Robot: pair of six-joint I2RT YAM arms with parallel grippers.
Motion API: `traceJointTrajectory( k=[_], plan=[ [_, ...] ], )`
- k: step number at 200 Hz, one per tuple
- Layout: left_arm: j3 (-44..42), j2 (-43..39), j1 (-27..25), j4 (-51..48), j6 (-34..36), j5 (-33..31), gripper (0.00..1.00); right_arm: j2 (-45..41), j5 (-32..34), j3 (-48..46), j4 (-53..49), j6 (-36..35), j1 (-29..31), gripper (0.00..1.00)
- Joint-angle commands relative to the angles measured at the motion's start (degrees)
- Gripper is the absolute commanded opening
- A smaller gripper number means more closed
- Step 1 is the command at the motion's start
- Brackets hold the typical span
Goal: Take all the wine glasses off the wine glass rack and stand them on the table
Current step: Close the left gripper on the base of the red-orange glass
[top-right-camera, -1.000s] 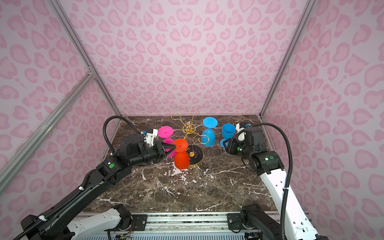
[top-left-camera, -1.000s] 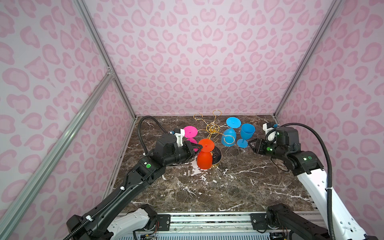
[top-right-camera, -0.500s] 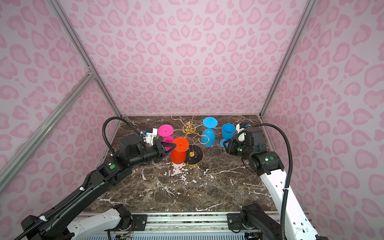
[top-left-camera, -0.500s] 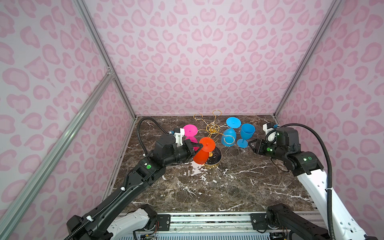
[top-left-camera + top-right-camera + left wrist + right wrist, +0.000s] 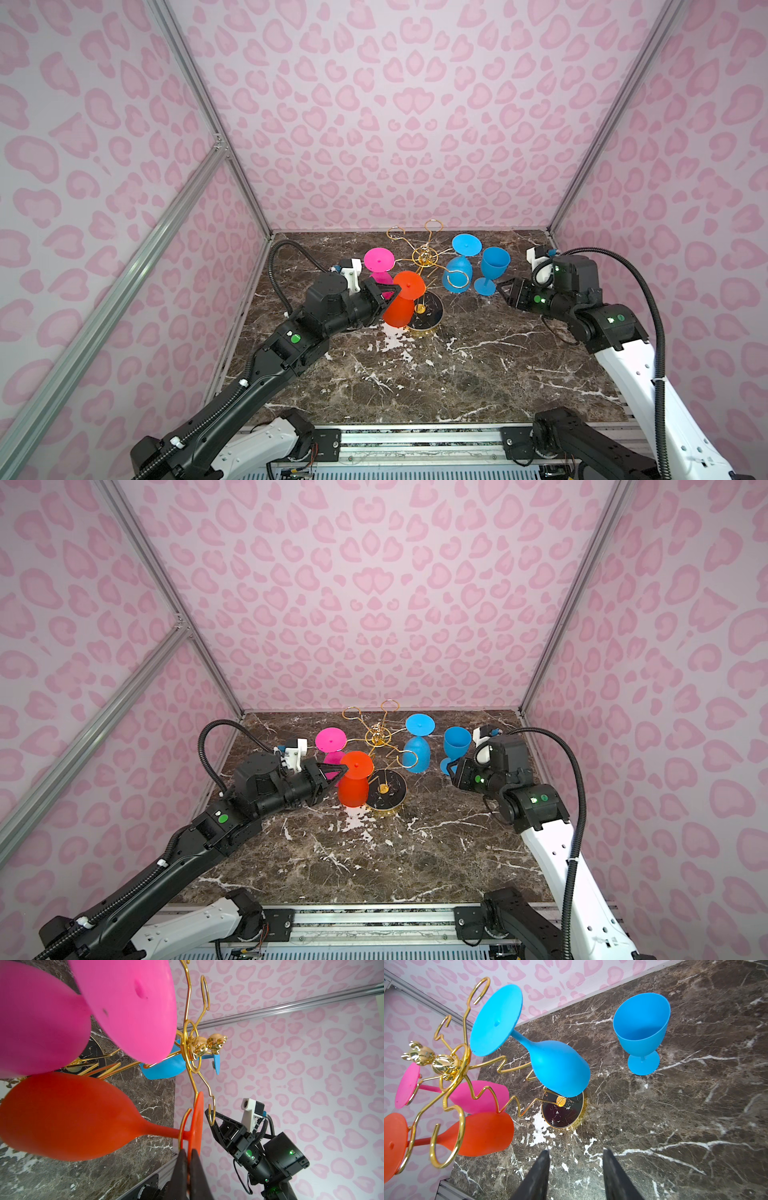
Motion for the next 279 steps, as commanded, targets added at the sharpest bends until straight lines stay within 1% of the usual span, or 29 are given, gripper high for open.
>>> traceJointTrajectory(
  k=[1,63,188,243,279],
  plan=[
    [-0.25,0.25,0.05,5.21,-2.81,-1.74,0.04,-0.24,0.42,-0.01,0.46,0.3,0.08,0.44],
    [-1.44,-1.11,0.12,5.27,-4.87,-4.37,0.04,-0.79,0.77,0.19,0.02,0.34,0.01,0.43],
    [-0.15,1.65,0.12,7.76,-6.69,-3.15,0.04,-0.62,0.61,0.19,0.11,0.19,0.1,0.43],
    [2.74,1.47,0.05,1.88,-5.34,-5.47,0.04,-0.53,0.6,0.54,-0.18,-0.13,0.08,0.44],
    [6.17,3.72,0.08,-3.14,-3.25,-3.74,0.04,-0.52,0.33,0.54,-0.23,-0.26,0.06,0.43]
  ],
)
